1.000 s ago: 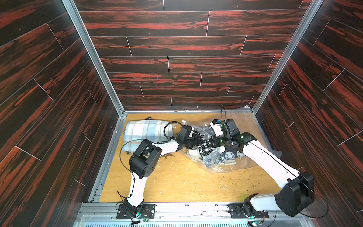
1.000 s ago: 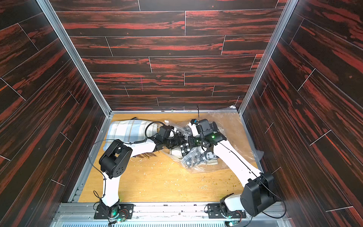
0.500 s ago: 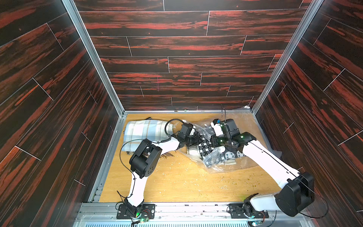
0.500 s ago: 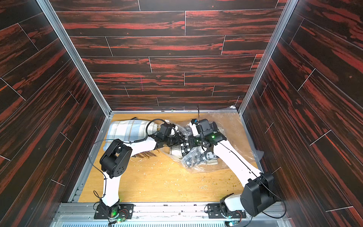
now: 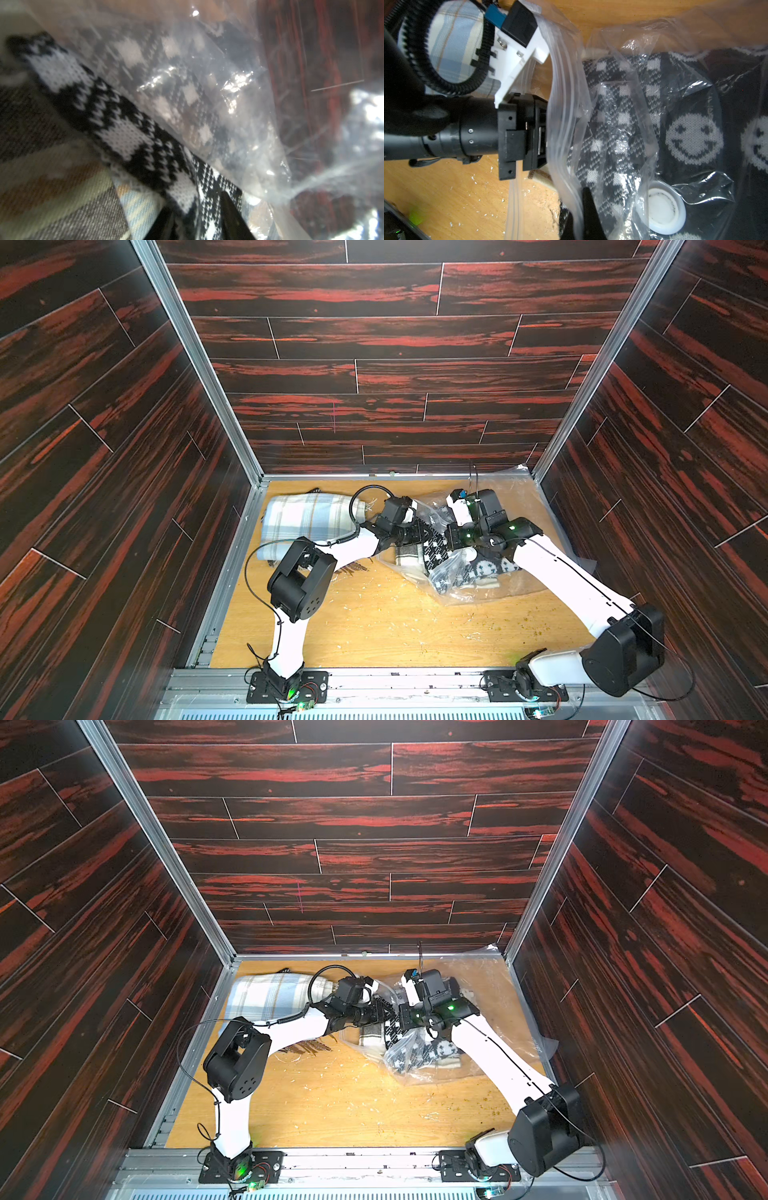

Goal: Take the scarf out of the vacuum bag
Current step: Take out the scarf from the vacuum bag.

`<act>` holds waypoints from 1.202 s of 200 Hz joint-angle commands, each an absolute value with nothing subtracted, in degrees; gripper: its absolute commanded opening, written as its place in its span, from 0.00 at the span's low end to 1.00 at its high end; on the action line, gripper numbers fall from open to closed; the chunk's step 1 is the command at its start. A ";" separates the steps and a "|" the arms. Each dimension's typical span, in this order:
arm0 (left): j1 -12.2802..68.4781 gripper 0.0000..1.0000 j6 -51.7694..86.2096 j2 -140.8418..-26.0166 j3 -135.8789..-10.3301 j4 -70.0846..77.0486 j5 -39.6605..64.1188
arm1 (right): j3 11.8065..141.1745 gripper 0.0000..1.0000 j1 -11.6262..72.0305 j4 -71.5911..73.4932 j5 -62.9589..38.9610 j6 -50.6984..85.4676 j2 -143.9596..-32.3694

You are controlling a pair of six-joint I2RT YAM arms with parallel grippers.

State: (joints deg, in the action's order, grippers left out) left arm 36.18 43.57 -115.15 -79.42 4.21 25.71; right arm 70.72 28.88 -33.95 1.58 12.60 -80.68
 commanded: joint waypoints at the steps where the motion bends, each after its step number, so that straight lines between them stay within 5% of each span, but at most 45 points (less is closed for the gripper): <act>1: 36.56 0.46 42.90 -116.23 -80.07 4.31 25.55 | 72.67 0.00 28.55 -36.38 2.11 11.96 -81.43; 38: 36.52 0.58 42.31 -117.66 -80.20 3.43 24.89 | 73.99 0.00 27.73 -36.90 2.18 11.76 -81.43; 74: 36.65 0.58 42.27 -119.31 -81.55 2.55 25.74 | 74.18 0.00 27.51 -36.91 2.03 11.77 -81.65; 142: 37.35 0.00 42.85 -118.67 -84.09 3.10 27.45 | 73.47 0.00 26.37 -36.43 1.69 11.87 -81.47; 240: 37.39 0.00 42.28 -108.79 -82.44 1.00 22.59 | 73.75 0.00 25.41 -36.30 3.50 11.78 -82.11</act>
